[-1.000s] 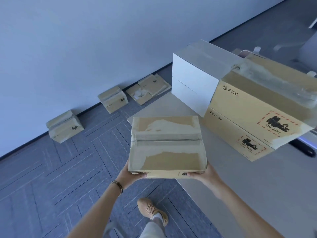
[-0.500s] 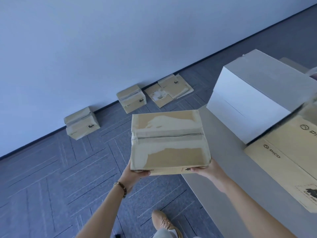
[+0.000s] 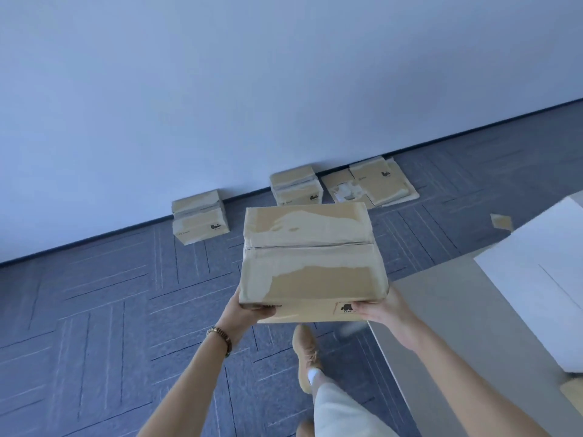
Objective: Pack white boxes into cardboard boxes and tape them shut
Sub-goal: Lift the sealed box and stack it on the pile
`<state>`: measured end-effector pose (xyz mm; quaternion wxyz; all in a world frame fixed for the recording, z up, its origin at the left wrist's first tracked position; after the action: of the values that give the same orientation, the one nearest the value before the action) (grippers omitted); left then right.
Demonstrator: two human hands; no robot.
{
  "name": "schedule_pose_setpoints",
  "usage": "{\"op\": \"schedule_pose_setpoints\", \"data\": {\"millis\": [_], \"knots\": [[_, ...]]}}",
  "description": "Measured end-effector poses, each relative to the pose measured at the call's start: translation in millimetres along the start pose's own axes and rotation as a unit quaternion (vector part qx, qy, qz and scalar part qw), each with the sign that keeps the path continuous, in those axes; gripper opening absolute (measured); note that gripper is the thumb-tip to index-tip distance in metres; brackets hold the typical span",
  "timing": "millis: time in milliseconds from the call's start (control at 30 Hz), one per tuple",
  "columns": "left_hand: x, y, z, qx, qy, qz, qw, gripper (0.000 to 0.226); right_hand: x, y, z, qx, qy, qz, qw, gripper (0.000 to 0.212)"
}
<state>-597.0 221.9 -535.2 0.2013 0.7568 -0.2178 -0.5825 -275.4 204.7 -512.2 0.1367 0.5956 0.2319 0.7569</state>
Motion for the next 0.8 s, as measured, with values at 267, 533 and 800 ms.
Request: {"op": "schedule_pose_setpoints", "data": {"millis": [267, 533, 800], "knots": [[-90.9, -58.9, 105.4, -0.075, 0.010, -0.020, 0.997, 0.069, 111.5, -137.8, -86.5, 0.100, 0.046, 0.018, 0.994, 0.063], [-213.5, -165.5, 190.0, -0.147, 0.030, -0.030, 0.988, 0.068, 231.8, -306.6, -150.3, 0.147, 0.065, 0.028, 0.987, 0.068], [-304.9, -266.8, 277.6, -0.191, 0.038, -0.043, 0.980, 0.058, 330.4, -440.9, -221.0, 0.171, 0.082, 0.043, 0.981, 0.067]]}}
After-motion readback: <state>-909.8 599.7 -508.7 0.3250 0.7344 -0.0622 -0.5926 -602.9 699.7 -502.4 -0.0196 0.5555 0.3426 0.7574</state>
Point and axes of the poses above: each hand's wrist, its own y-axis away from the middle knuckle, its own z-axis out of the back of the hand, x = y × z, the point moved 5 cm from there along -y, towards the middle knuckle, and after that the axes turned 15 degrees about y, right-handed, at the moved point
